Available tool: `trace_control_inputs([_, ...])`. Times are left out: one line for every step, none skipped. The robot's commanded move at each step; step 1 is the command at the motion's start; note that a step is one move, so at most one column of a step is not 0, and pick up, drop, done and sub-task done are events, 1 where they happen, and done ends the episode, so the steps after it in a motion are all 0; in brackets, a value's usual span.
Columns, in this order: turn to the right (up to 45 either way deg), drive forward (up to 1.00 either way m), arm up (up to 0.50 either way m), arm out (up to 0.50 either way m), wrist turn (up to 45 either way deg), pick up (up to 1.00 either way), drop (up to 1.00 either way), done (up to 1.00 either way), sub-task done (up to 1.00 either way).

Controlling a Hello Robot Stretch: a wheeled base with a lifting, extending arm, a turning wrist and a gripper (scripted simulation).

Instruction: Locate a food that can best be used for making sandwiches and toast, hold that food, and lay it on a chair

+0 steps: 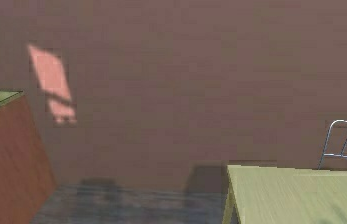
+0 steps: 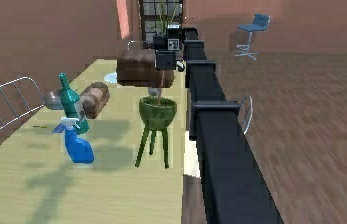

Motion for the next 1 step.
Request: trace_control_inputs([0.0, 0.00, 0.00, 0.00, 39.0, 0.00, 0.00, 0.00, 0.00])
